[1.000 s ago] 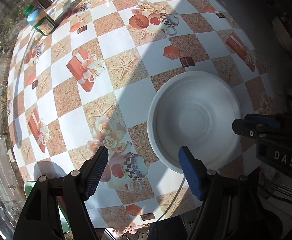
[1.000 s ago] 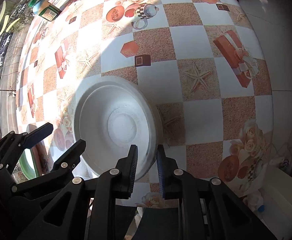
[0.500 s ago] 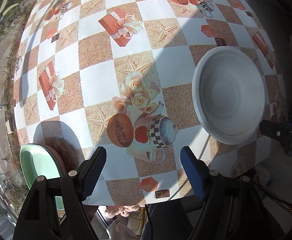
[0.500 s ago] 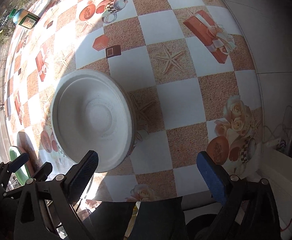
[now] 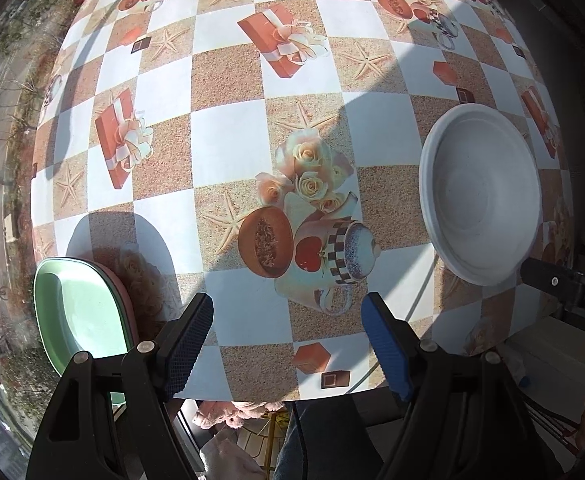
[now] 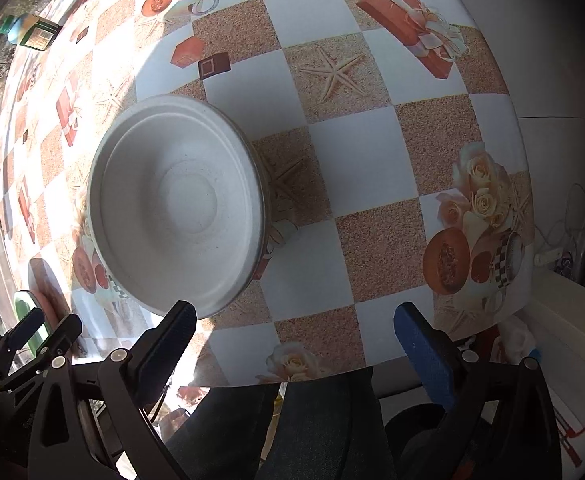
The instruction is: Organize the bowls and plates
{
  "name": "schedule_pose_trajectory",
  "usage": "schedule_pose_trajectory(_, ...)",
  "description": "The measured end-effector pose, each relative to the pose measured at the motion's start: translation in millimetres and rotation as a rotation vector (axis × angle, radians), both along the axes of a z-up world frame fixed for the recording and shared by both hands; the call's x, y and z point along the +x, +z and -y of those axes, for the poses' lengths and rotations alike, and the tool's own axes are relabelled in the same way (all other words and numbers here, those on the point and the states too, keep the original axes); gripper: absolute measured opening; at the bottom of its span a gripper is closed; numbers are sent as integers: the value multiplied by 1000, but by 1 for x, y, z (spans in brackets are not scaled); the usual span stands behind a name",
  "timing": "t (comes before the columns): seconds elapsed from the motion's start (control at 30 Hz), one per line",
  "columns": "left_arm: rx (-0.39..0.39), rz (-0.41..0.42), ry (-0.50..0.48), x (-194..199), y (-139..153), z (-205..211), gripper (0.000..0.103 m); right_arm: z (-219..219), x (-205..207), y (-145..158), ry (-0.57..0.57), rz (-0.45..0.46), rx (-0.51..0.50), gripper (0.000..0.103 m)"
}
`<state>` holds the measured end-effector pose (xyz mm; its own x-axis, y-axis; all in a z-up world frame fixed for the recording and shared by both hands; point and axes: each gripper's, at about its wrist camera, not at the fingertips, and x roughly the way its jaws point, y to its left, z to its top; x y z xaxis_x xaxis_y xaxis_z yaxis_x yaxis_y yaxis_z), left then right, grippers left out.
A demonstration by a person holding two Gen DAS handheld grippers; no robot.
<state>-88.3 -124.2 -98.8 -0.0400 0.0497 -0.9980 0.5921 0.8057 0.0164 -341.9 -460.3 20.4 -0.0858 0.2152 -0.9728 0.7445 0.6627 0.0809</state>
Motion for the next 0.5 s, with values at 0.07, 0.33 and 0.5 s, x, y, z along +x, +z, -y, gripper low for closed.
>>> schedule_pose_trajectory(0.07,-1,2,4,0,-1,-2,80,-2,1,-1,2,-6,-1,100)
schedule_pose_trajectory(0.33,-4,9,1,1,-1,-2,80,-7,10,2,29,-6,-11,100)
schedule_pose_trajectory(0.5,-6,9,2,2,2,3,80,-8,13,2,27,-12,-15,100)
